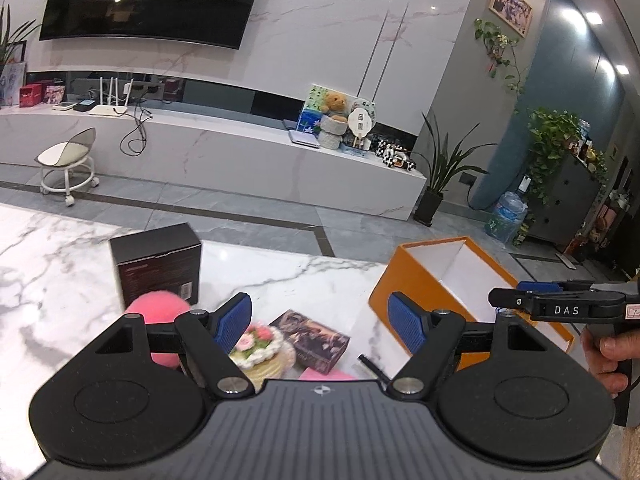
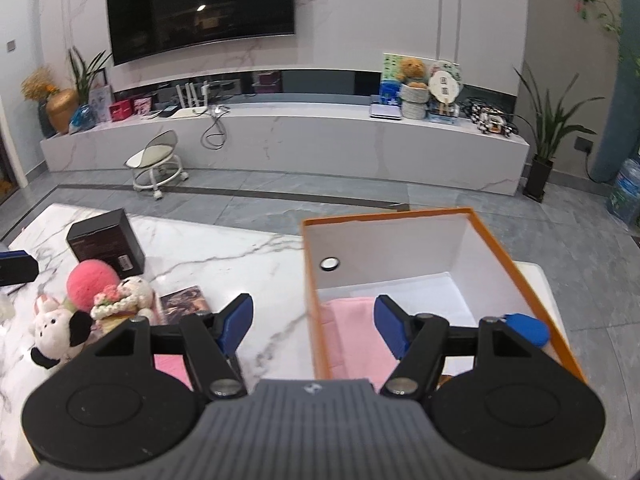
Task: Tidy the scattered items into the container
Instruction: 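Grasp the orange crocheted ball with the left tool while the right tool grasps the pink card holder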
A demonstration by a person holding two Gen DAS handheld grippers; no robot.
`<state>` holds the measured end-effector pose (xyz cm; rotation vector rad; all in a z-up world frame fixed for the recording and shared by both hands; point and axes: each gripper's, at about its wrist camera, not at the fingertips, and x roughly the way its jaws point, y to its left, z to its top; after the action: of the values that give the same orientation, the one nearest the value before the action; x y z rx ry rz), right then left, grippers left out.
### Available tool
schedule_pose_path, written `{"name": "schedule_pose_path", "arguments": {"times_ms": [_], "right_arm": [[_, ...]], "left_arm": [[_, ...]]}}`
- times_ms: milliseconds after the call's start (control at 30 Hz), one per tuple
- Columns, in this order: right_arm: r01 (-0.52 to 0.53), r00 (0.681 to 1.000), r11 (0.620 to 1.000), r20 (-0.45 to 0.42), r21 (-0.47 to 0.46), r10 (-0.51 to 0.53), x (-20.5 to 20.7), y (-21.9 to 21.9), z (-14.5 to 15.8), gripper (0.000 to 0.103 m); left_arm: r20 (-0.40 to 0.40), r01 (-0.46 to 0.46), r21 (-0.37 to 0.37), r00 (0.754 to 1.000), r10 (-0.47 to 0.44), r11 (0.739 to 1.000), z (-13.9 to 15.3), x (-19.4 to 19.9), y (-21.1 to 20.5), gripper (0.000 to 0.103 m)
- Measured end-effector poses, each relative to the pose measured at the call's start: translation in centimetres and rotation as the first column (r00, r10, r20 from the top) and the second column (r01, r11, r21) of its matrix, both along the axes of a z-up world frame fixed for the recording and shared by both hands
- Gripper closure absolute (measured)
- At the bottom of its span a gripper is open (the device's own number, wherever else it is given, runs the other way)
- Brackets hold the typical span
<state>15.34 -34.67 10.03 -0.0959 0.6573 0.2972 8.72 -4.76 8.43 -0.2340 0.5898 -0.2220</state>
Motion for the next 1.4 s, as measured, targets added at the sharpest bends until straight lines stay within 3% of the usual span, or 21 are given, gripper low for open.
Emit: {"name": "schedule_pose_path", "arguments": {"times_ms": [267,800,1267,1400], "right_arm": [[-0.121,0.993,0.993,0.013,-0.009,0.121,-1.3,3.6,-0.8,0.033],[-0.230,0.969,0.972,-0.109,-0.052,0.223,-1.2,7.6,-6.5,0.033],[-0.312,0.934,0.949,-0.199,-0.047,0.297,-1.0,10.4,-10.4,0.031],[-0.327,0.928,0.943,-0.210,-0.063,0.308,-0.6,11.2,-11.6,0.026]], "left_arm": [[-0.080,-0.044,0.024,0.996,0.046,0.999,-2.7,-2.5,2.3,0.014],[-0.243,-0.001,0.047,0.970,0.012,0.999,-8.1,-7.3,3.6,0.014],[-0.323,0.024,0.036,0.946,-0.011,0.999,-11.9,-8.1,3.8,0.014],[-0.338,0.032,0.033,0.941,-0.019,0.999,-12.4,-8.0,3.8,0.014]]}}
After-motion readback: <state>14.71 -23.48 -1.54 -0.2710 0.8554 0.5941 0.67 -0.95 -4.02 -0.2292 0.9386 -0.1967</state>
